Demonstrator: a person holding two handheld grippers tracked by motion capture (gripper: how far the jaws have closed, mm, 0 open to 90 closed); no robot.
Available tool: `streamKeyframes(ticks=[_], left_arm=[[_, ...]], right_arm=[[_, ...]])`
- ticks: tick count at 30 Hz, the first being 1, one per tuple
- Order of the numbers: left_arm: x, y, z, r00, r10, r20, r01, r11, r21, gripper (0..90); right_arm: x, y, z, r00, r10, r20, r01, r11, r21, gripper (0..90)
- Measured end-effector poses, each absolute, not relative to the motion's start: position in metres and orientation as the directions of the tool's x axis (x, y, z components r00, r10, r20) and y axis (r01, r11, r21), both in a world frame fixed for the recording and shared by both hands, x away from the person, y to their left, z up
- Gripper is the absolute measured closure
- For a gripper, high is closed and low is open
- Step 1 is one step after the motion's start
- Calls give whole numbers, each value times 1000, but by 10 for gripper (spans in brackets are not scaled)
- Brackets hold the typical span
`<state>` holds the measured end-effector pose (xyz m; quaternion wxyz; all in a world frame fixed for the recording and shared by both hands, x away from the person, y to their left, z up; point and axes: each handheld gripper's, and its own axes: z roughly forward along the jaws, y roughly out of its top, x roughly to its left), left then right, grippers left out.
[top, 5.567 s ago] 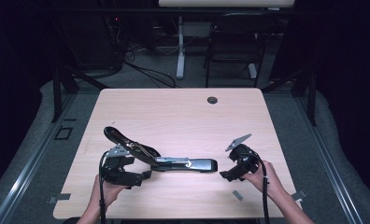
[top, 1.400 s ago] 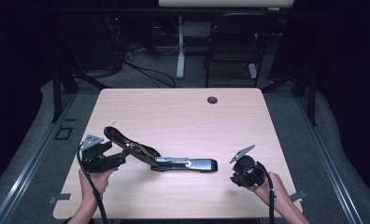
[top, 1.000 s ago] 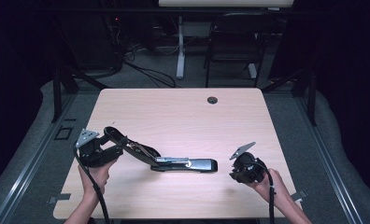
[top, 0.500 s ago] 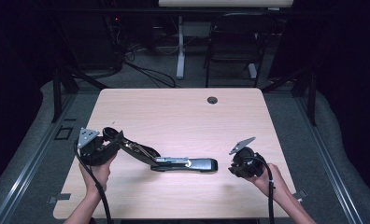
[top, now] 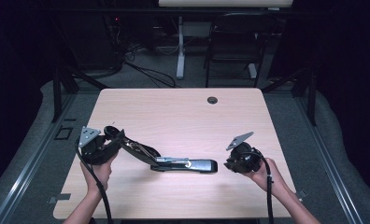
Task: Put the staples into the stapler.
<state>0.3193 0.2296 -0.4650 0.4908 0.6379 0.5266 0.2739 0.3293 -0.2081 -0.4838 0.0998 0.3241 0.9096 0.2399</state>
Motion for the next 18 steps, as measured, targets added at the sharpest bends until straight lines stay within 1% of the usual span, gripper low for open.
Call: streamKeyframes(ticks=[13,18], left_arm=[[320,229,-464,296,941,-163,405,30,914,600],[320,229,-464,299,940,-165,403,32,915,601]], right_arm=[[340,-202,-480,-787,617,-17,523,682,511,786],[343,-198,-478,-799,601,-30,502,693,518,786]])
